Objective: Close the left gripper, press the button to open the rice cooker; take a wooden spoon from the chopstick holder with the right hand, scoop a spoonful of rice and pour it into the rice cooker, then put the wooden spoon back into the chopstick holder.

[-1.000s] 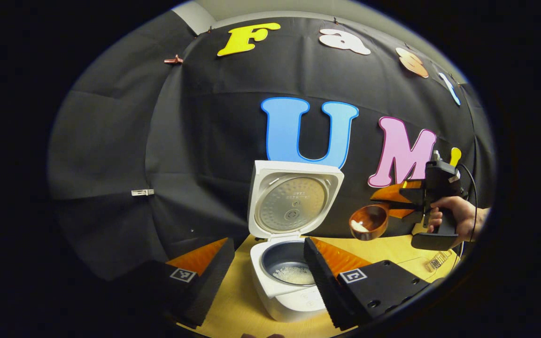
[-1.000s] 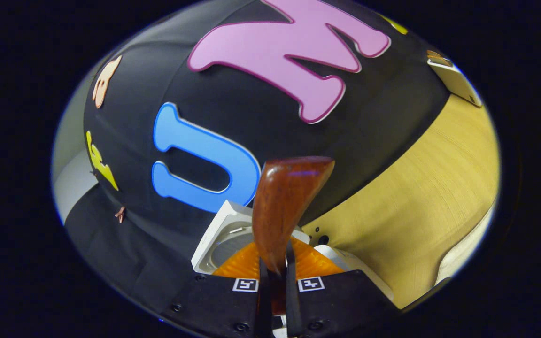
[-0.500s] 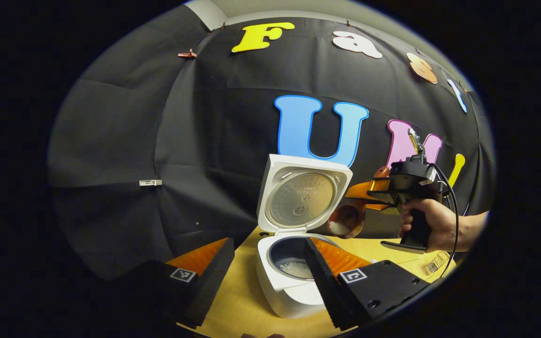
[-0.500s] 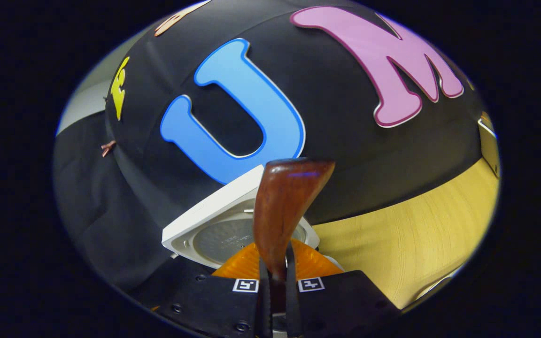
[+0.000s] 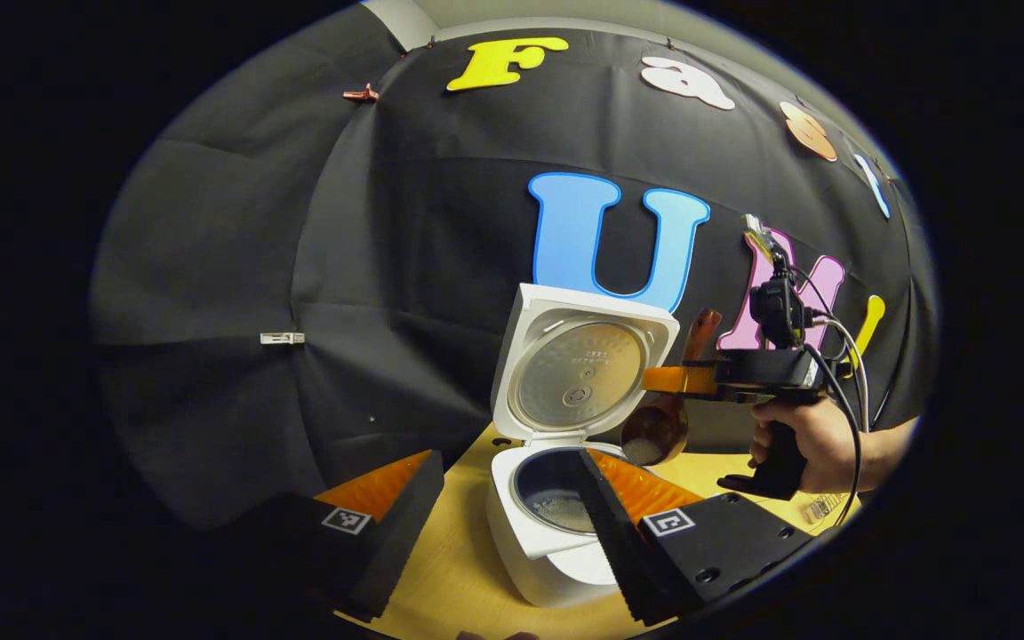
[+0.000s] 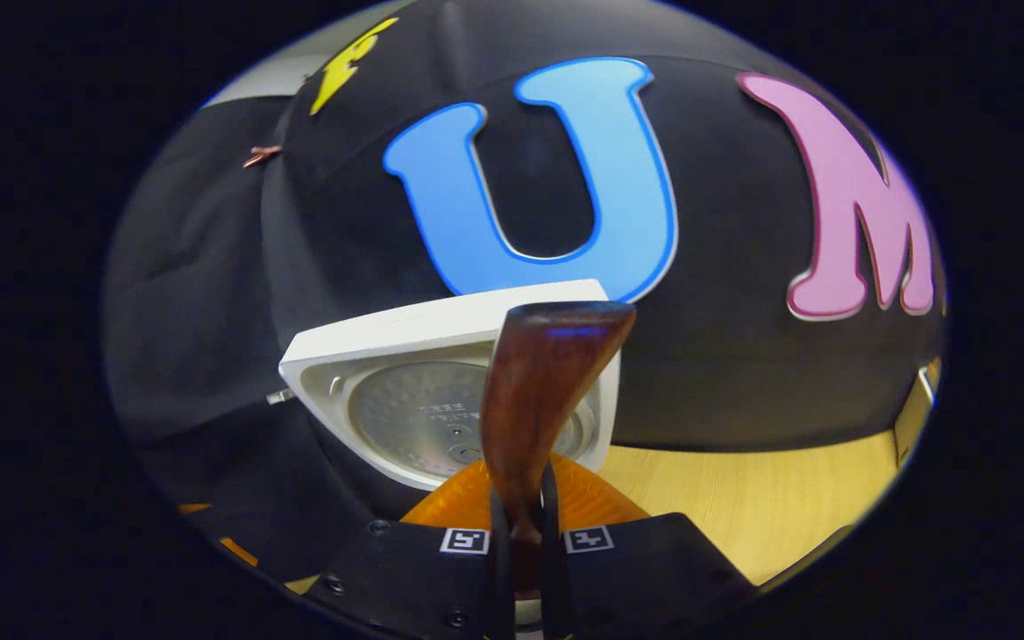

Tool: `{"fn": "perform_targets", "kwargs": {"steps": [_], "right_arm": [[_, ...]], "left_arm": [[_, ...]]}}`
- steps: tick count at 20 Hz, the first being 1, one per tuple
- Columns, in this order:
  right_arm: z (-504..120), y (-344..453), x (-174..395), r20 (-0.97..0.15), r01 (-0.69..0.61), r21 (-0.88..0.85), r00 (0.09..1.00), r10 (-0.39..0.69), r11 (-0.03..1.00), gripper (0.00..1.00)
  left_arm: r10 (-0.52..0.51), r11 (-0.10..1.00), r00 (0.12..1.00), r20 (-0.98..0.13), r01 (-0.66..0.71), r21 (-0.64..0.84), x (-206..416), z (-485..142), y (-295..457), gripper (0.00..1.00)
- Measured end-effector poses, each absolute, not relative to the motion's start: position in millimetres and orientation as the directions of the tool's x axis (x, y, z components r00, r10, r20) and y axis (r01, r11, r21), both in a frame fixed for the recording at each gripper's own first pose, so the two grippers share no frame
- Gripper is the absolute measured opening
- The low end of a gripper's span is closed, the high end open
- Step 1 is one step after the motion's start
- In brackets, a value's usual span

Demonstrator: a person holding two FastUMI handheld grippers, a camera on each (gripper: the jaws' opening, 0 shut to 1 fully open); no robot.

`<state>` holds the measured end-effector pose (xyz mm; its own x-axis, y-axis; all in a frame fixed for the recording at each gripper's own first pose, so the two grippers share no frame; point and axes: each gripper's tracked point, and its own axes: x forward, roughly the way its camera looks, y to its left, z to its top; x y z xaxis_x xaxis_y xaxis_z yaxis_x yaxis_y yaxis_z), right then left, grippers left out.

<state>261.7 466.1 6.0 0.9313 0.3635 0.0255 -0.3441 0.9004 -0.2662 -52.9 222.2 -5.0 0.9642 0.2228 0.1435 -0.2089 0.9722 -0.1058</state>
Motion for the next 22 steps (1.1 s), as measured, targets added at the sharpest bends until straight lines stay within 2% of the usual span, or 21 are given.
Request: {"fn": "perform_targets", "kwargs": {"steps": [3,8,13,14,15,16,17,19,21,22], "right_arm": [[0,480,256,0.034,-0.344,-0.431,0.918,0.396,0.834,0.15],[-18,495,250,0.020,-0.334,-0.604,0.901,0.433,0.724,0.16],[-32,509,235,0.022,-0.276,-0.790,0.879,0.476,0.547,0.16],[-35,512,231,0.018,-0.269,-0.816,0.873,0.488,0.511,0.16],[-38,515,227,0.015,-0.263,-0.836,0.867,0.499,0.482,0.16],[-41,517,224,0.007,-0.268,-0.844,0.861,0.509,0.465,0.16],[-42,518,223,-0.006,-0.287,-0.834,0.858,0.513,0.471,0.16],[-43,518,221,-0.038,-0.365,-0.741,0.860,0.508,0.563,0.16],[-38,508,228,-0.063,-0.450,-0.490,0.873,0.484,0.747,0.16],[-36,502,231,-0.068,-0.462,-0.381,0.878,0.474,0.801,0.16]], "left_arm": [[0.215,0.973,0.967,0.136,-0.201,-0.112,-48,-7,221,0.95],[0.217,0.972,0.968,0.128,-0.202,-0.119,-43,-9,224,0.95],[0.225,0.970,0.967,0.122,-0.210,-0.119,-44,-10,226,0.95],[0.226,0.970,0.967,0.122,-0.212,-0.119,-44,-11,226,0.91],[0.226,0.970,0.966,0.121,-0.212,-0.119,-44,-10,226,0.95],[0.227,0.970,0.966,0.121,-0.213,-0.118,-44,-11,225,0.95],[0.225,0.970,0.967,0.121,-0.211,-0.118,-45,-10,224,0.95],[0.224,0.971,0.967,0.124,-0.210,-0.116,-46,-9,222,0.95],[0.224,0.971,0.966,0.128,-0.210,-0.114,-50,-7,220,0.95],[0.226,0.971,0.966,0.126,-0.212,-0.114,-50,-9,219,0.95]]}}
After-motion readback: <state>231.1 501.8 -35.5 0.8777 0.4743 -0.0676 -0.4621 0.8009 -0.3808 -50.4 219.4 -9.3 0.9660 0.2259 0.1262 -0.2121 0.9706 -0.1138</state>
